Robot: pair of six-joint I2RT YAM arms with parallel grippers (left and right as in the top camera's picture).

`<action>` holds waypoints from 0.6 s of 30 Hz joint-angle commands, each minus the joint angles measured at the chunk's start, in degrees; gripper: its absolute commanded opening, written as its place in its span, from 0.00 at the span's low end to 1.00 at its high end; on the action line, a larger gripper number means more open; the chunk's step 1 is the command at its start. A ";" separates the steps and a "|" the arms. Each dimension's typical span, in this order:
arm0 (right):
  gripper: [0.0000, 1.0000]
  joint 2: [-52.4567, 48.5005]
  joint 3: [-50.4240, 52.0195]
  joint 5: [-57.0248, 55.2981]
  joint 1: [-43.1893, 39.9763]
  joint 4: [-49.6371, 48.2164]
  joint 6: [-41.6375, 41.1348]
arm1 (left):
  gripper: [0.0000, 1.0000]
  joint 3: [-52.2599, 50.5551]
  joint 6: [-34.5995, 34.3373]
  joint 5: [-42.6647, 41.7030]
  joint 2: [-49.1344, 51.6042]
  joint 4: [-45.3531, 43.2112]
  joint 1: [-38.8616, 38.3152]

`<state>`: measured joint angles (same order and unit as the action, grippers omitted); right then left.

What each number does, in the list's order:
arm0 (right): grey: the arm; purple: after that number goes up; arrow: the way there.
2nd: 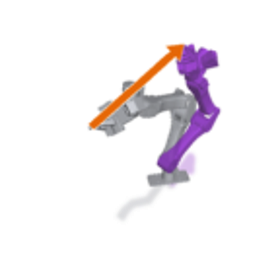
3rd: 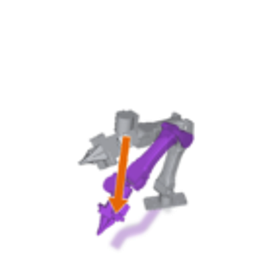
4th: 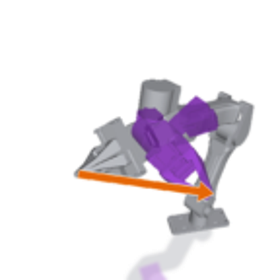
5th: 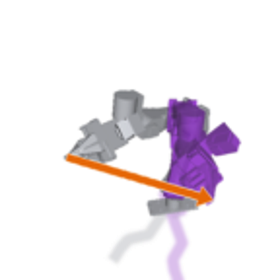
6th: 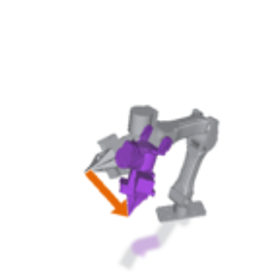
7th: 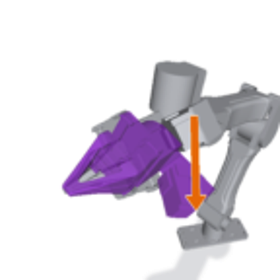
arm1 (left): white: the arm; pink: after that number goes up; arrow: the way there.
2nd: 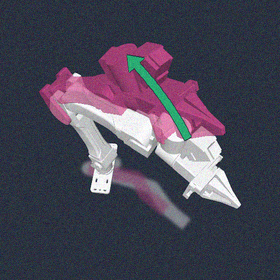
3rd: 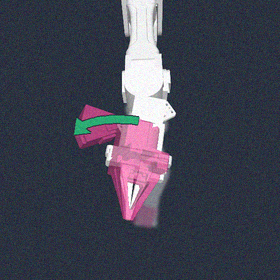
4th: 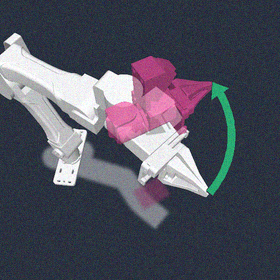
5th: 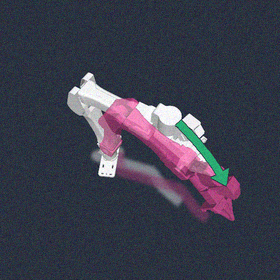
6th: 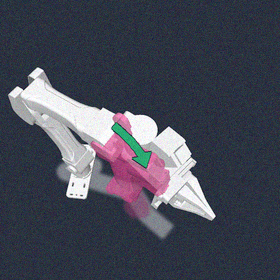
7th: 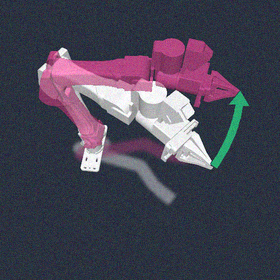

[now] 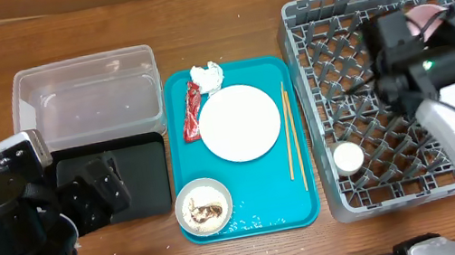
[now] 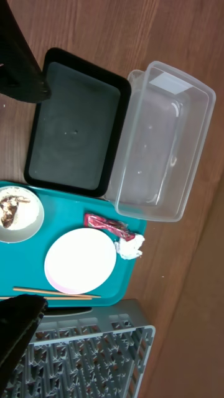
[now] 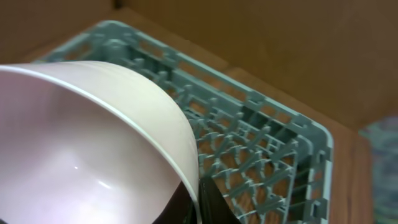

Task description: Sort waste into correct bins and load items into the dishwasher

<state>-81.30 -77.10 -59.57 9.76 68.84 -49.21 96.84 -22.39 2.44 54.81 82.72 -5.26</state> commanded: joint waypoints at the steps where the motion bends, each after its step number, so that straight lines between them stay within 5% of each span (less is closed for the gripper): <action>1: 0.04 -5.73 0.28 -3.06 -6.34 -2.05 -1.57 | 1.00 0.39 -0.76 0.98 0.04 -0.20 -0.07; 18: 0.04 -19.30 0.28 -1.42 -11.69 -7.30 1.68 | 1.00 0.39 -0.76 0.98 0.07 -0.17 -0.07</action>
<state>-98.41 -76.79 -59.51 -2.04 62.17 -47.88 96.84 -22.39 2.44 54.81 82.74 -5.26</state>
